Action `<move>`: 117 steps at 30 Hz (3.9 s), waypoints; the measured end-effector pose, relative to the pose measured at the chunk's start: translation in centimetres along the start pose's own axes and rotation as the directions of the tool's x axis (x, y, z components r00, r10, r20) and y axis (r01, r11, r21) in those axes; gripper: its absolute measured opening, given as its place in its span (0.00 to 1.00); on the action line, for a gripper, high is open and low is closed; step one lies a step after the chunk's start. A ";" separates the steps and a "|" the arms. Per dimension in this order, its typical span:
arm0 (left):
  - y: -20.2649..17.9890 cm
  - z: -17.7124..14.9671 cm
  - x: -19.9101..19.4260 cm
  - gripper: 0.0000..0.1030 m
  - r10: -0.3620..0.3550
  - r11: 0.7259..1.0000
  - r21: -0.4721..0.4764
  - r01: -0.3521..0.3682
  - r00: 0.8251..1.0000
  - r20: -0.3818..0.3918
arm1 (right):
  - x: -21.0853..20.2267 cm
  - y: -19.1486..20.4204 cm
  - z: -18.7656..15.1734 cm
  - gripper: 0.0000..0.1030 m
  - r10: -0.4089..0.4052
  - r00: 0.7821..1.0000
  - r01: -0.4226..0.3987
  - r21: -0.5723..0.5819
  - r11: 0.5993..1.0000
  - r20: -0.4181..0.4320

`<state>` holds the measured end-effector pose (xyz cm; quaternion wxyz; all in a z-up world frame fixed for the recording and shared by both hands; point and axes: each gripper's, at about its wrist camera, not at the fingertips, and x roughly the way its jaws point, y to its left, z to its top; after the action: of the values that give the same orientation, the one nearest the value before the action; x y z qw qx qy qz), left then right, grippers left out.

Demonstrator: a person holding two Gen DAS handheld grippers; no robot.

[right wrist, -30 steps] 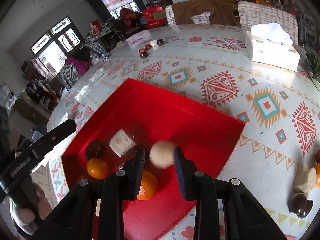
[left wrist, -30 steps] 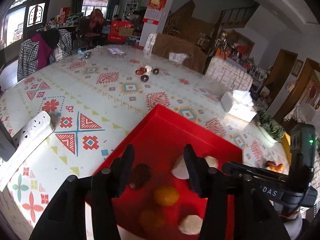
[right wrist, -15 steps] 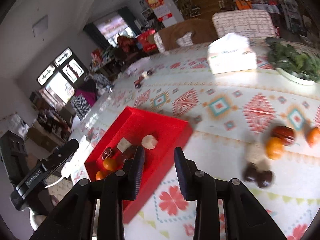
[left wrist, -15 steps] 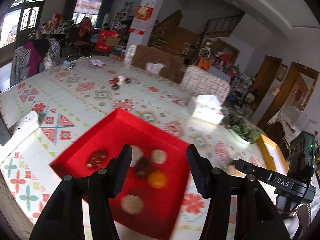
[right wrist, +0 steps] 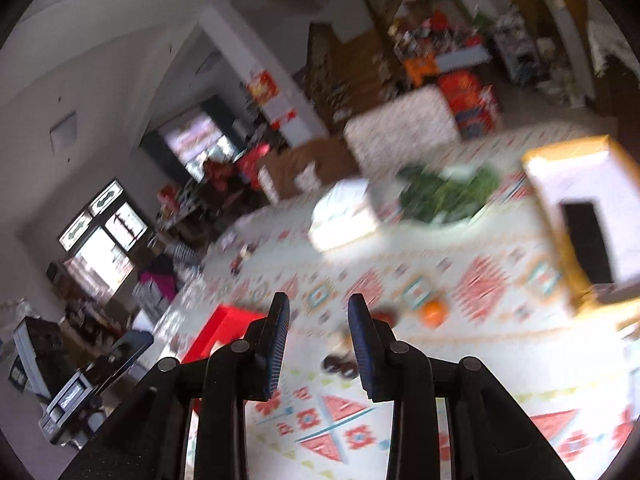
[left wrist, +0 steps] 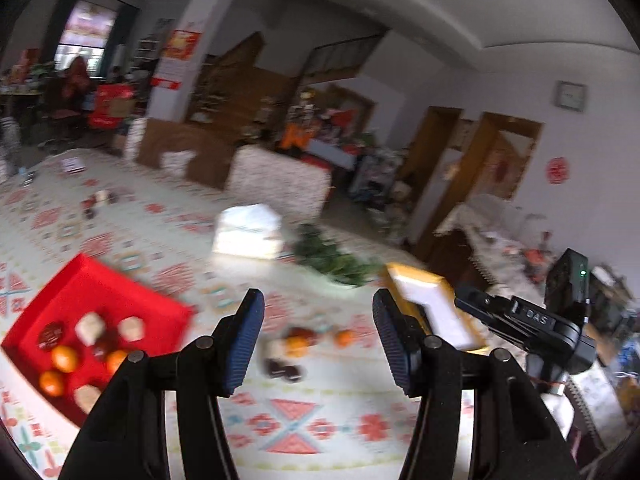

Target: Organize fruits

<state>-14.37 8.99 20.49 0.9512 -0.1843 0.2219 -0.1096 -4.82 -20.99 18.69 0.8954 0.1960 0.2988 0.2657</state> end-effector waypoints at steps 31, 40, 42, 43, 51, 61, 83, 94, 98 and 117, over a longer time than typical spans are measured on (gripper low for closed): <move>5.9 -5.5 7.7 0.38 0.127 0.991 -0.001 -0.131 0.967 -0.220 | 13.4 -9.0 -4.1 0.48 -0.208 0.952 0.214 0.005 0.977 -0.224; 7.4 -6.3 11.1 0.44 0.162 0.986 0.001 -0.169 0.946 -0.280 | 17.9 -8.9 -4.8 0.48 -0.240 0.938 0.243 -0.020 0.970 -0.251; 7.6 -6.7 12.1 0.44 0.159 0.986 -0.005 -0.168 0.941 -0.297 | 18.4 -8.7 -5.3 0.49 -0.268 0.930 0.264 -0.050 0.963 -0.251; 7.5 -7.0 13.0 0.44 0.155 0.986 -0.009 -0.166 0.937 -0.313 | 18.4 -8.8 -5.3 0.49 -0.273 0.928 0.267 -0.056 0.962 -0.252; 6.4 -7.8 17.9 0.44 0.151 0.988 0.017 -0.156 0.914 -0.376 | 18.8 -9.7 -5.6 0.40 -0.254 0.929 0.257 -0.023 0.966 -0.269; 5.9 -9.3 22.0 0.44 0.180 0.984 0.089 -0.156 0.881 -0.438 | 17.5 -9.5 -5.3 0.36 -0.240 0.944 0.240 -0.025 0.970 -0.228; 8.3 -6.7 12.3 0.27 0.175 0.979 -0.059 -0.193 0.957 -0.230 | 17.2 -8.2 -5.6 0.36 -0.195 0.955 0.188 -0.050 0.981 -0.223; 16.2 -5.6 0.6 0.27 0.428 0.880 -0.198 -0.433 0.901 -0.067 | 16.7 -6.5 -5.8 0.36 -0.213 0.961 0.197 -0.102 0.975 -0.179; 18.1 -5.6 -2.0 0.27 0.530 0.830 -0.187 -0.526 0.848 -0.032 | 16.6 -4.9 -5.9 0.36 -0.211 0.960 0.191 -0.121 0.974 -0.183; 23.1 -7.0 -1.8 0.27 0.456 0.851 -0.238 -0.468 0.883 -0.108 | 21.9 15.0 -12.9 0.36 0.027 0.919 -0.166 -0.326 0.931 -0.393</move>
<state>-16.23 28.38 6.12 0.9120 -0.2444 0.2946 0.1475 -3.51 6.20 7.30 0.8261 -0.0087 0.4043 0.3925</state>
